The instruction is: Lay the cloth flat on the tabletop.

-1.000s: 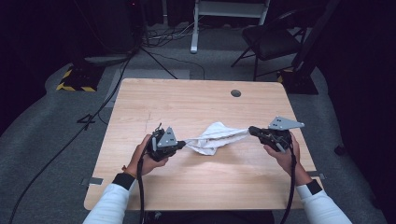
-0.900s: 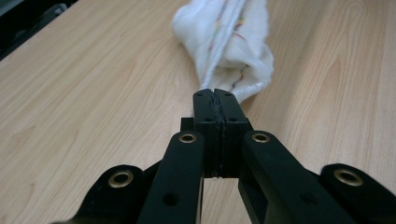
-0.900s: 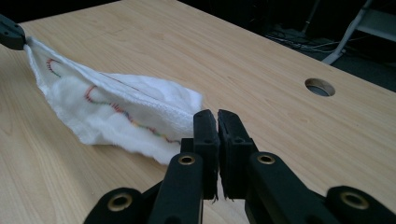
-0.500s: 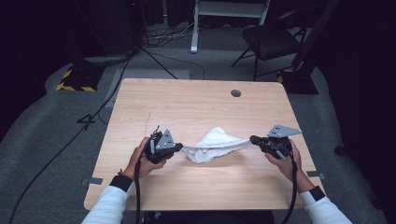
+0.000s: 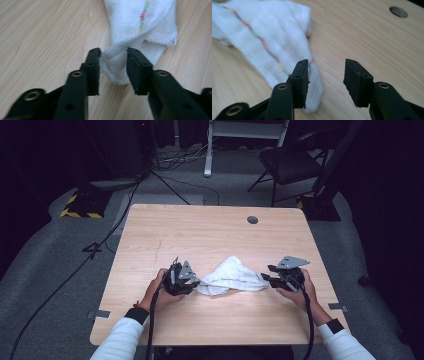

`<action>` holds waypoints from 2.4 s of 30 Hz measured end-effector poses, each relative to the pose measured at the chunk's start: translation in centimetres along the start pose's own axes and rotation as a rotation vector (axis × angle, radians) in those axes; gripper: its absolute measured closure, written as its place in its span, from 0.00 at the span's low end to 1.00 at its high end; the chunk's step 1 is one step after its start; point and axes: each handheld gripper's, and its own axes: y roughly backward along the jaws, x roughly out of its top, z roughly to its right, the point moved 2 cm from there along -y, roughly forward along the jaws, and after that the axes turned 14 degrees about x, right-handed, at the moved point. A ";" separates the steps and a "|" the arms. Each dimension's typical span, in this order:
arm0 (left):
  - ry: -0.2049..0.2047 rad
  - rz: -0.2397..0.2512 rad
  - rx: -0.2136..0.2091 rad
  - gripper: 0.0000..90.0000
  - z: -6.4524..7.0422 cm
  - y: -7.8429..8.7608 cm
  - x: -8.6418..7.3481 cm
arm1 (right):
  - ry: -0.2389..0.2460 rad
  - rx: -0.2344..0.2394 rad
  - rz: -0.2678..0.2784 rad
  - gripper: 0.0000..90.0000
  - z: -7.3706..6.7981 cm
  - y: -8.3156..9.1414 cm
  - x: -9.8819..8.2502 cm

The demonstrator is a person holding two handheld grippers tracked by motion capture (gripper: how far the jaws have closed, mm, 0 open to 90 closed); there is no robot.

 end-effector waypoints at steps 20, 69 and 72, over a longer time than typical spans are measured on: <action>0.034 -0.055 -0.033 0.93 -1.2 -1.3 -1.0 | 0.144 0.194 -0.193 0.67 -1.1 -2.3 -1.7; 0.011 0.329 0.080 0.94 -2.5 12.1 7.7 | 0.182 0.012 0.247 0.95 -3.9 11.3 6.6; 0.049 0.273 0.070 0.94 -3.7 9.1 7.5 | 0.099 -0.009 0.193 0.95 -0.6 8.2 6.8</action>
